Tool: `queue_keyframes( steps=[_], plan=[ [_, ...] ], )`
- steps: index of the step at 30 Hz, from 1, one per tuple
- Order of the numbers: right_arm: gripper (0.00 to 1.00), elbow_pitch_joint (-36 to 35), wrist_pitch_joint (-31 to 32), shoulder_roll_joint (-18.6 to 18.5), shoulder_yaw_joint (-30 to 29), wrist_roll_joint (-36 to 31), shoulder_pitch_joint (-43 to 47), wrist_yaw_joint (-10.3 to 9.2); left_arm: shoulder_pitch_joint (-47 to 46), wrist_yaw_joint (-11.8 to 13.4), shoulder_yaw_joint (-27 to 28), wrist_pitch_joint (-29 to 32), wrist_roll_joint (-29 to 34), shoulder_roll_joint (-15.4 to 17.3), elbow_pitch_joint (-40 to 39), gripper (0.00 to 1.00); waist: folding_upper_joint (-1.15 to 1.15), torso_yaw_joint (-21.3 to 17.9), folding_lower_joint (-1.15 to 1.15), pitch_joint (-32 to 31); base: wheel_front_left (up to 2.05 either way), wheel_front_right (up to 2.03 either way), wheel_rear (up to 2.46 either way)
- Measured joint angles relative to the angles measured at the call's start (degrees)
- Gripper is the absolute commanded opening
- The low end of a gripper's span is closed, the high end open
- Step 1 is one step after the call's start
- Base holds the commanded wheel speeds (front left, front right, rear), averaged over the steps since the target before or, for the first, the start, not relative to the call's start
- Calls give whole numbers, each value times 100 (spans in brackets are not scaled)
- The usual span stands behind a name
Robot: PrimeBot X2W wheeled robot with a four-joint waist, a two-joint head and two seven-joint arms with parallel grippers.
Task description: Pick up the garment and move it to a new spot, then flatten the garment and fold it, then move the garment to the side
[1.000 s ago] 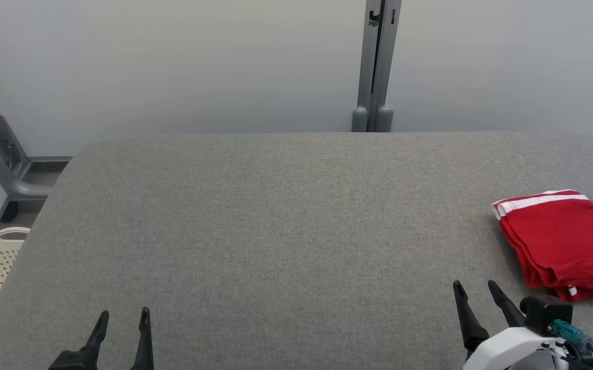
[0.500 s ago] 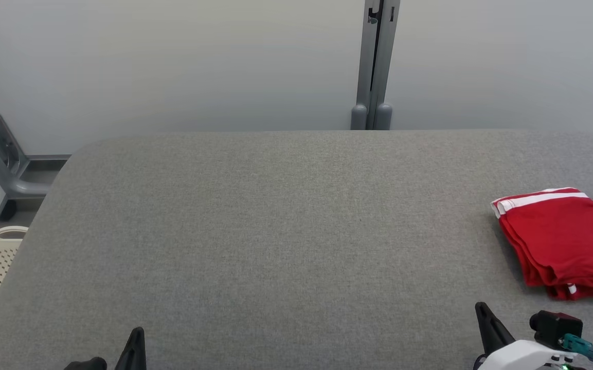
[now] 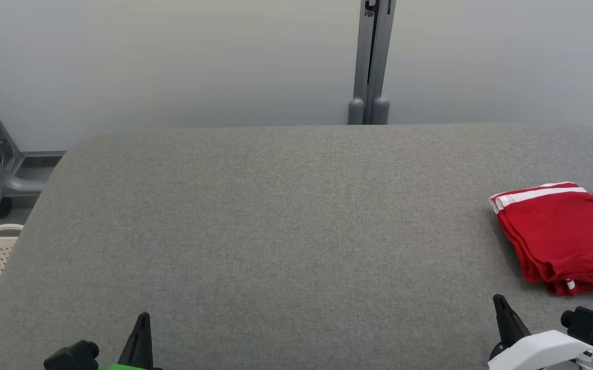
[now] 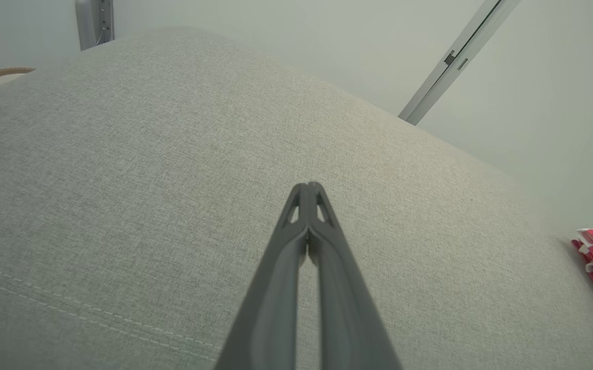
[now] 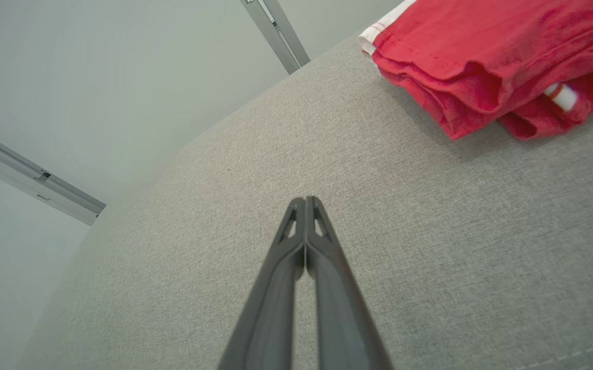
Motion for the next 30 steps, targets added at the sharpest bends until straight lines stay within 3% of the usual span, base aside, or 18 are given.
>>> queue_keyframes(
  steps=[30],
  plan=[
    [0,-299,571,-9,-601,2309,-126,-3,-478,-535,378,374,-1886,-480,55,0,0,-101,0,189,0,0,0]
  ],
)
